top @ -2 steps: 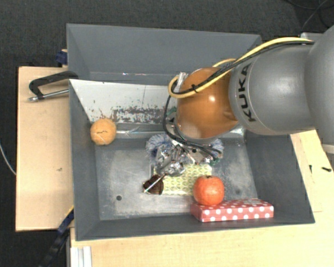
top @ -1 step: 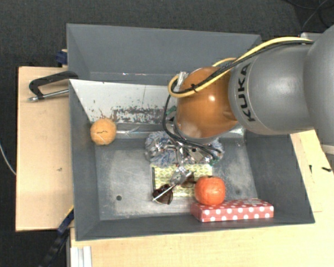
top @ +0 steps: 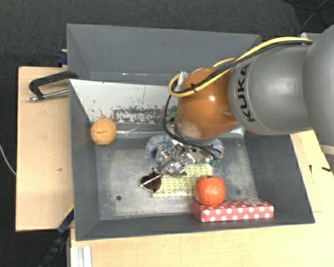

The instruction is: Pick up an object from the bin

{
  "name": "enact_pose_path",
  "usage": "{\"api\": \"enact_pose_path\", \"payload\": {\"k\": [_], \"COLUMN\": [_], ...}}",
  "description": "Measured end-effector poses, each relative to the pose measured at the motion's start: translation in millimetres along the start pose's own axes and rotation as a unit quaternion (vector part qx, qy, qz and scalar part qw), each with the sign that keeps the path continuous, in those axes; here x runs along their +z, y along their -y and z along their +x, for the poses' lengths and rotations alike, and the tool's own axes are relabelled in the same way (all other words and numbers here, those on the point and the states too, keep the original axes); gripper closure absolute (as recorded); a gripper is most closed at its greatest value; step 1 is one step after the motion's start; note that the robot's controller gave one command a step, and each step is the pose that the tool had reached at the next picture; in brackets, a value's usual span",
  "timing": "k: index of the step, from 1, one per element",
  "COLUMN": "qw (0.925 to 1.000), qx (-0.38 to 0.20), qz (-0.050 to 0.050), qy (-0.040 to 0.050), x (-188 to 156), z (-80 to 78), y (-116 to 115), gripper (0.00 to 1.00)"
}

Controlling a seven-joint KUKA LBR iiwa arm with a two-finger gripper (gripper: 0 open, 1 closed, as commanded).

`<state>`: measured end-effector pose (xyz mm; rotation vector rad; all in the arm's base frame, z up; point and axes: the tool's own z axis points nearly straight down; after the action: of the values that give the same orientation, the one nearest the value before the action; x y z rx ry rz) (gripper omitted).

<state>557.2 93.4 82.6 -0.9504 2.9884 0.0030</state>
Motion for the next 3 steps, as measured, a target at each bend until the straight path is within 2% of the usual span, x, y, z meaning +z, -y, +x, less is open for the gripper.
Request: {"api": "enact_pose_path", "payload": {"k": [1, 2, 3], "qw": [1.0000, 1.0000, 1.0000], "qx": [0.000, 0.000, 0.000], "qz": [0.000, 0.000, 0.000], "qy": [0.0012, 0.0020, 0.0006], "x": [0.1, -0.3, 0.7], "z": [-0.7, -1.1, -0.2], "y": [-0.5, -0.4, -0.5], "gripper": [0.00, 1.00, 0.00]}}
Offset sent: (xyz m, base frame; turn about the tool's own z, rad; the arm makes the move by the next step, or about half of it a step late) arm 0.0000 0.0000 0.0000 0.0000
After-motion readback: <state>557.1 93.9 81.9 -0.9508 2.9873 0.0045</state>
